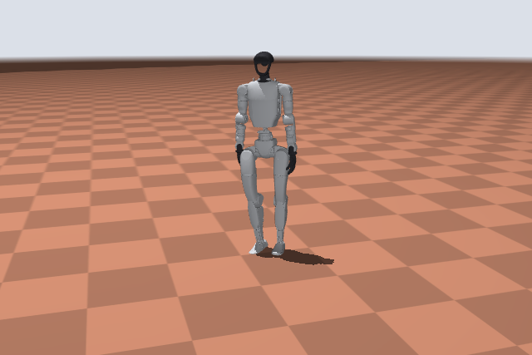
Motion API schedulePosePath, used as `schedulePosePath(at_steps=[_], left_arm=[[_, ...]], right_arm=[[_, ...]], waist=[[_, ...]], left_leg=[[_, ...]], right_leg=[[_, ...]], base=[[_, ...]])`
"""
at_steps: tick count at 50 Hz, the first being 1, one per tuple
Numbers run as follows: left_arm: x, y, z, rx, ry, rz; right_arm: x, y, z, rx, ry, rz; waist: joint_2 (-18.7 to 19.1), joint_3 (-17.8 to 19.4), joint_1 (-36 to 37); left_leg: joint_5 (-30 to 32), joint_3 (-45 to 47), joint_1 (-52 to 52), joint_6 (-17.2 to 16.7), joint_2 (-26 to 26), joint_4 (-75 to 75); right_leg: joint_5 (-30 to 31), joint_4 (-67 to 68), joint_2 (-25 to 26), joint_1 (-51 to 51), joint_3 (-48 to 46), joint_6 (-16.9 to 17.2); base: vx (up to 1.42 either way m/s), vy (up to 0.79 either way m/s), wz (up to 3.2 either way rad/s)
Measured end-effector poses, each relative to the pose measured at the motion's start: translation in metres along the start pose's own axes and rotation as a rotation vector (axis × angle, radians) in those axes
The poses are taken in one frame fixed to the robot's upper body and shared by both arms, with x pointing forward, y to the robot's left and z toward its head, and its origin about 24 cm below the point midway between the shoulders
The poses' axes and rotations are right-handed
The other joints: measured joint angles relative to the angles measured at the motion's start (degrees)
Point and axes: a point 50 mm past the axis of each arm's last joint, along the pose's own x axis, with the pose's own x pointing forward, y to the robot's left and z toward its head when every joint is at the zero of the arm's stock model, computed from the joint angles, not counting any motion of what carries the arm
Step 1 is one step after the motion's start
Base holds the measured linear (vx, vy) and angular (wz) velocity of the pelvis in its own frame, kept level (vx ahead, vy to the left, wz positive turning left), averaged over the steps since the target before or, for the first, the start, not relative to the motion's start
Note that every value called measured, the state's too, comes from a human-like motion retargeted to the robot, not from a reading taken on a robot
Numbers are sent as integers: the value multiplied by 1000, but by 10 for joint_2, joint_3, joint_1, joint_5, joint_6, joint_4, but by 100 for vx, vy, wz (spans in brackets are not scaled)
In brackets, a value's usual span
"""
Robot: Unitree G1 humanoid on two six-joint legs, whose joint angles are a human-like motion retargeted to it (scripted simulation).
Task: In place motions
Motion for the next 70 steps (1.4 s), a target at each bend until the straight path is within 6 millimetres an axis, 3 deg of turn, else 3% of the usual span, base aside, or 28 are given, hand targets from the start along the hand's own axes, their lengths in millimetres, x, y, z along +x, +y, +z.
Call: schedulePosePath(at_steps=[15, 36, 70], left_arm=[[0, 0, -4, 40, 31, 4], [0, -3, -15, 40, 63, -7], [0, -7, -14, 48, 65, -39]], right_arm=[[0, 2, 17, -25, -67, 9], [1, 5, 9, -24, -35, 28], [0, 2, 4, -32, -15, 25]], waist=[[4, -4, -1], [1, -16, 1], [4, -17, -3]], left_leg=[[-9, 0, -3, 9, -5, -7], [-31, 2, 5, 25, -9, -10], [-53, 3, -1, 36, -15, -7]], right_leg=[[10, 4, -7, -6, 0, 3], [27, 4, -8, -2, 6, 4], [55, 4, -15, -4, 10, 4]], base=[[0, 0, 0], [3, 0, -2], [0, 0, 0]])
